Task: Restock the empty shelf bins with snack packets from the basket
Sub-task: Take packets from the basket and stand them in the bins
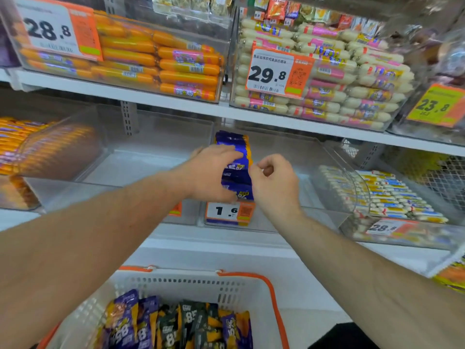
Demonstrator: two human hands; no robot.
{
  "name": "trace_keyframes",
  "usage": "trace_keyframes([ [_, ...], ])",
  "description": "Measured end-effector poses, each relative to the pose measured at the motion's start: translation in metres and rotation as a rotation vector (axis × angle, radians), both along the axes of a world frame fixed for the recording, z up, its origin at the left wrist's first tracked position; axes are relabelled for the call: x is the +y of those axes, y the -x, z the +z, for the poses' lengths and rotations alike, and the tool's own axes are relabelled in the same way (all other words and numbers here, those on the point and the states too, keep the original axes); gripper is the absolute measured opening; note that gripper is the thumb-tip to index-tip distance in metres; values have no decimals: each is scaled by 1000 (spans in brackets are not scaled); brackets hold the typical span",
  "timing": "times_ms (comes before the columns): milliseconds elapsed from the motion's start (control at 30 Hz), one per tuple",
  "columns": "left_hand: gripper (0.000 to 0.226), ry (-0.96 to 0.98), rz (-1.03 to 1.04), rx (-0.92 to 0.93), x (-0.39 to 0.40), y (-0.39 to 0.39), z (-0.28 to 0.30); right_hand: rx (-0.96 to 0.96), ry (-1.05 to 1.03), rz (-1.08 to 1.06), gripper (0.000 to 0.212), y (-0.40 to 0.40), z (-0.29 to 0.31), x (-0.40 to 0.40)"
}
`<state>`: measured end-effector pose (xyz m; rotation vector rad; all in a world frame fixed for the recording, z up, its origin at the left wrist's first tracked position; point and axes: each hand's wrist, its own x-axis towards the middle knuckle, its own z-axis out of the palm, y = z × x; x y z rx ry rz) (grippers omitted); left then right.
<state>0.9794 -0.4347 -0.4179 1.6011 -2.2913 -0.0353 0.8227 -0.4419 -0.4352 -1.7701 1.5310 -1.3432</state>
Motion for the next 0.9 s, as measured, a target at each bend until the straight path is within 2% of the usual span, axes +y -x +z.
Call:
trace_keyframes([
  [100,84,170,2,154,36,-12,-23,-139,183,143,22,-8,-16,35],
  [167,73,174,25,182,64,-22,-44,-200,151,257,21,-14,-38,53],
  [233,70,68,64,176,88,-28,-67,-135,33,311,25,-21,-68,61],
  [300,65,-117,110,162,106,-32,-88,29,-175,343,27,-26,-102,60],
  [400,57,-366,146,97,117,-38,-115,578,-483,523,16,-29,-159,47],
  [467,56,-516,131,39,118,-37,-125,948,-614,663,18,-25,-199,43],
  [533,56,-604,83,-38,118,-33,-131,1193,-688,731,15,-18,-234,48],
  [600,55,-664,45,-87,117,-26,-135,1288,-786,740,13,-7,-265,55],
  [700,56,-722,19,-117,114,-22,-137,1279,-920,693,26,10,-299,62],
  [800,55,-746,11,-135,111,-22,-139,1253,-949,655,33,22,-318,66],
  [900,55,-767,11,-142,111,-23,-139,1270,-927,660,28,26,-324,63],
])
